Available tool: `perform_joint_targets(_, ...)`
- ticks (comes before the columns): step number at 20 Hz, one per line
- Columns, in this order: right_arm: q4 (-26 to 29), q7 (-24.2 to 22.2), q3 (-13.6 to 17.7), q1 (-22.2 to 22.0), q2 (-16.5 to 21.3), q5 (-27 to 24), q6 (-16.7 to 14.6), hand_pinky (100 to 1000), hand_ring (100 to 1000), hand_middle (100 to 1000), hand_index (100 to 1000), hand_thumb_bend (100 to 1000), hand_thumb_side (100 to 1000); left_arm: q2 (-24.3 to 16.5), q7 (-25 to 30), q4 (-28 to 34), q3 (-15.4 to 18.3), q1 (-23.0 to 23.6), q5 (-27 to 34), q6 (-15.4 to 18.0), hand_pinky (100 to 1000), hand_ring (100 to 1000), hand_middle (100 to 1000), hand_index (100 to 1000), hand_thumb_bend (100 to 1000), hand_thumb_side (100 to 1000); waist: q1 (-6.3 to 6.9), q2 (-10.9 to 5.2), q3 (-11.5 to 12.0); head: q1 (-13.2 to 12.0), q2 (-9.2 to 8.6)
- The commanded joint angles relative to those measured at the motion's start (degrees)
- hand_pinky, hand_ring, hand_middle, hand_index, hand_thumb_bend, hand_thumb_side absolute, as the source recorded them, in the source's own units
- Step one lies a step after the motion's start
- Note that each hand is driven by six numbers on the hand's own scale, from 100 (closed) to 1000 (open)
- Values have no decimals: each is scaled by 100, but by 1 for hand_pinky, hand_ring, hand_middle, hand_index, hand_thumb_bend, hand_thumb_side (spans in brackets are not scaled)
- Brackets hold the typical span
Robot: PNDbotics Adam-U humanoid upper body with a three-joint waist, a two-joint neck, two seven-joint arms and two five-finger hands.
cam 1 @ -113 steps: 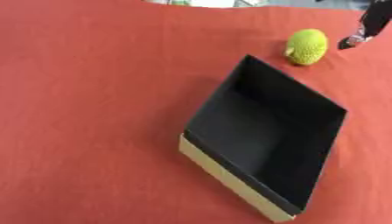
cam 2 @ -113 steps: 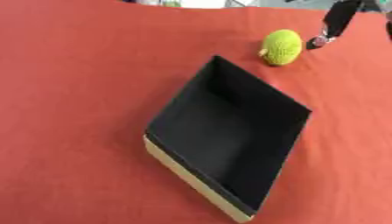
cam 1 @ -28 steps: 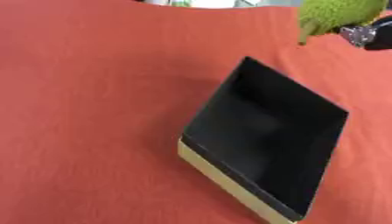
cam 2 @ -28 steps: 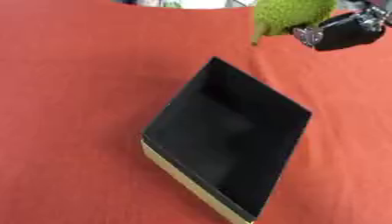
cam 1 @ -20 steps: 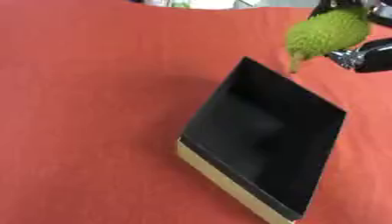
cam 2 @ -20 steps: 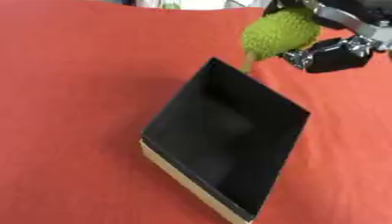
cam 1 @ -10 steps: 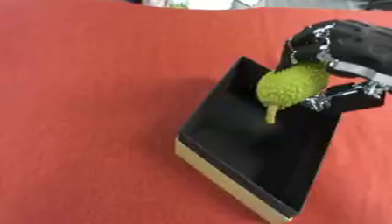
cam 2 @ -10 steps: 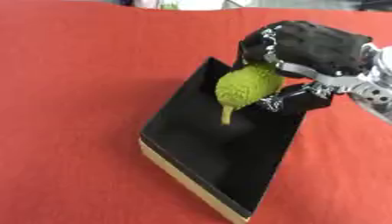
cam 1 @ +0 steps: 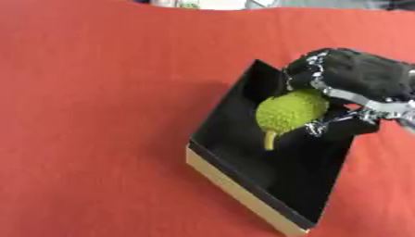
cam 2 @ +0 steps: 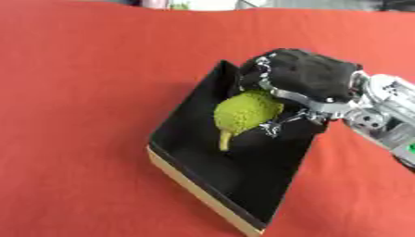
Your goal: Pick up objects on the table and place them in the box.
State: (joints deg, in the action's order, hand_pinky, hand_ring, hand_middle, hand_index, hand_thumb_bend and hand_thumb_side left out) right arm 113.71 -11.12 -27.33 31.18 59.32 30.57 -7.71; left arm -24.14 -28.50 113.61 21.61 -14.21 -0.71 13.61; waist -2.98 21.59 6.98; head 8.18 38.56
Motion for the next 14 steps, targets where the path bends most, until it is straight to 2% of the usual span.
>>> perform_joint_targets(1,88,-160,-12,29,0,106,242,667,596,573,682,100,100,-138,22,98,3,-47,22,4,666,608,654,781,100,529,18,-130,19,24,15)
perform_joint_targets(3,88,-292,-65,21,-56,147,285,678,611,593,707,103,100,-134,23,98,5,-45,23,5,666,608,654,781,100,529,20,-127,32,28,25)
perform_joint_targets(5,88,-482,-106,22,-107,256,264,690,628,611,725,155,100,-129,21,98,8,-46,25,3,666,608,654,781,100,530,21,-125,35,33,30)
perform_joint_targets(6,88,-569,-122,29,-128,328,245,706,654,641,754,210,100,-128,21,98,8,-46,25,1,666,608,654,781,100,529,21,-125,37,33,33)
perform_joint_targets(10,88,-904,-161,53,-196,615,101,754,745,737,838,318,100,-120,19,98,13,-43,26,-2,666,608,654,780,100,530,23,-128,38,34,33)
perform_joint_targets(14,88,-1260,-151,37,-204,815,-111,801,810,817,885,344,100,-114,20,98,15,-49,29,-9,666,608,654,780,100,531,16,-134,31,29,26)
